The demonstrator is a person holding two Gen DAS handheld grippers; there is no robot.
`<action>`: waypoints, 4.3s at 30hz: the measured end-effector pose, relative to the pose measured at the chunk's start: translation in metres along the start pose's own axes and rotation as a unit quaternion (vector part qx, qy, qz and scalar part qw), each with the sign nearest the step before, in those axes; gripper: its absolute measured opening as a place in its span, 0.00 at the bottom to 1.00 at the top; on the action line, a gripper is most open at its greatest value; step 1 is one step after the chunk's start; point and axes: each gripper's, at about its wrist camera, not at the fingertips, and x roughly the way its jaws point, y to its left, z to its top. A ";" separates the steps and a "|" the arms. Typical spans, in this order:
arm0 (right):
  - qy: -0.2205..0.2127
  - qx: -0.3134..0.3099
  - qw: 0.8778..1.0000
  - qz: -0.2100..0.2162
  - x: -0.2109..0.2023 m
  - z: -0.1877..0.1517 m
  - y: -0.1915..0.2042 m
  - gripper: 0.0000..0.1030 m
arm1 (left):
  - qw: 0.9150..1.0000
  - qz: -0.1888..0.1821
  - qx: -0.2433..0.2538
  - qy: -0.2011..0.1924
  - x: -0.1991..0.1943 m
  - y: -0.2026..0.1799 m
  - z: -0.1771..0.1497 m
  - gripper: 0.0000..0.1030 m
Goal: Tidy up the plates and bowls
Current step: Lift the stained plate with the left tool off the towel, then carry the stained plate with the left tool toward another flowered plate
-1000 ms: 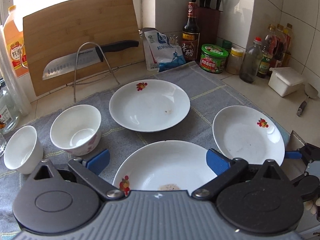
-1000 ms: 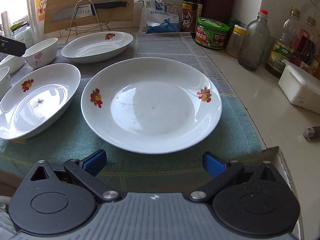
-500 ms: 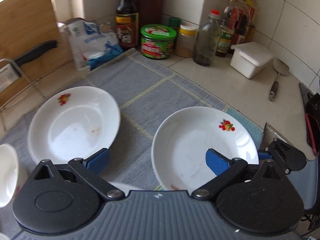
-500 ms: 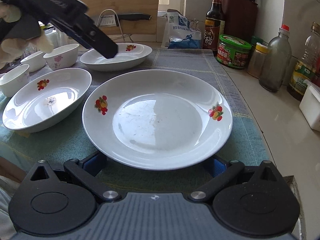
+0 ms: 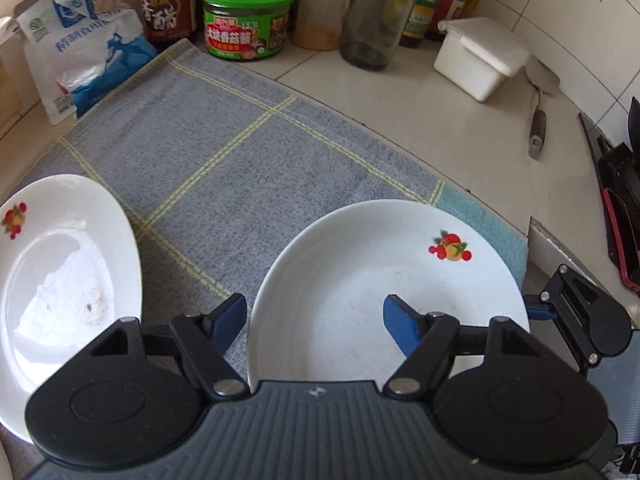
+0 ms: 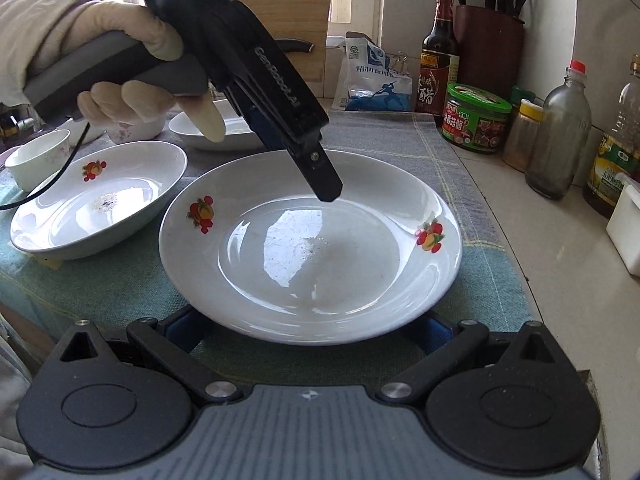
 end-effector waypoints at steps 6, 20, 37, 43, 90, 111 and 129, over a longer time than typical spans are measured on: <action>0.000 -0.002 1.000 0.002 0.000 0.000 -0.001 1.00 | 0.999 -0.006 0.023 0.028 0.011 0.001 0.006 0.59; 0.022 -0.007 1.000 0.010 0.003 0.007 -0.005 1.00 | 0.996 -0.012 0.068 0.056 0.015 -0.003 0.012 0.58; 0.035 -0.029 0.999 0.005 0.017 0.033 -0.029 1.00 | 0.998 -0.004 0.065 0.019 0.010 0.012 0.038 0.57; 0.033 -0.036 0.999 0.005 0.035 0.045 -0.052 1.00 | 0.998 0.002 0.058 0.004 0.018 0.024 0.058 0.57; 0.012 -0.024 0.998 -0.055 0.011 0.041 -0.045 1.00 | 0.979 0.101 0.012 -0.176 -0.063 0.002 0.003 0.84; 0.026 -0.010 0.998 -0.051 0.015 0.051 0.045 1.00 | 0.952 0.178 -0.097 -0.230 -0.139 -0.005 -0.166 0.86; 0.058 -0.057 0.997 -0.018 -0.002 0.021 0.099 1.00 | 0.955 0.183 -0.124 -0.199 -0.164 0.029 -0.234 0.86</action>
